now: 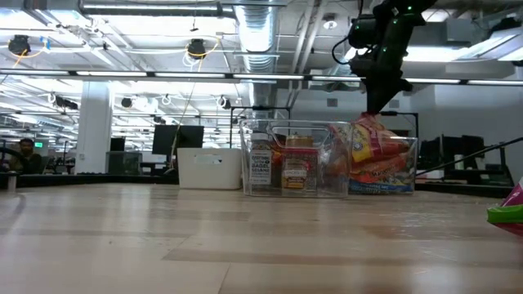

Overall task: Pick & Place Food Item
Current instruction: Put the red noodle pack into the right transparent bin, then put the green noodle pack into the right transparent bin

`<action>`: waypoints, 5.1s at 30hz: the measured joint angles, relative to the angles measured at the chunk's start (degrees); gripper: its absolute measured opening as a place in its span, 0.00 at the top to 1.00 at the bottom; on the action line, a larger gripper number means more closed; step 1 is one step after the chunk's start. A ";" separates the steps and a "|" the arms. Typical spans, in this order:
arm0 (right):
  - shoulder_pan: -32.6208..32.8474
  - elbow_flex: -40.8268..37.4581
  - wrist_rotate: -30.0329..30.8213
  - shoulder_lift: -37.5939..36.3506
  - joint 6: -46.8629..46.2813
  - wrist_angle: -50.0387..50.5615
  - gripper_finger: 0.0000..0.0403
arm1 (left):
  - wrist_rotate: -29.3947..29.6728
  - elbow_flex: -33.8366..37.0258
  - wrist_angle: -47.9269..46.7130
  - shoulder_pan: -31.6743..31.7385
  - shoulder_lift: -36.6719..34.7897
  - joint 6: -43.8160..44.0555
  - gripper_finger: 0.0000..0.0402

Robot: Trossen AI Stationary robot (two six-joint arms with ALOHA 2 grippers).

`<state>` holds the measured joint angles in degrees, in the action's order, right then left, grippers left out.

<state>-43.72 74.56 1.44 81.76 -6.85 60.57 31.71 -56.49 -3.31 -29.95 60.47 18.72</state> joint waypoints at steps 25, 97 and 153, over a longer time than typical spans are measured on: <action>9.62 -1.21 -3.45 3.87 -1.09 -4.42 0.94 | 0.00 0.00 2.15 0.00 0.02 -0.50 0.48; 80.49 -6.93 -2.83 -14.14 -66.21 4.91 0.57 | 0.92 0.00 2.05 -0.02 0.02 -2.38 0.48; 92.72 -43.94 -2.24 3.30 -74.46 -55.39 0.96 | -4.60 0.00 3.87 0.04 0.02 -3.23 0.48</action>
<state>49.01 30.63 -0.81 85.05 -81.31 5.18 27.11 -56.49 0.56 -29.91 60.49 15.49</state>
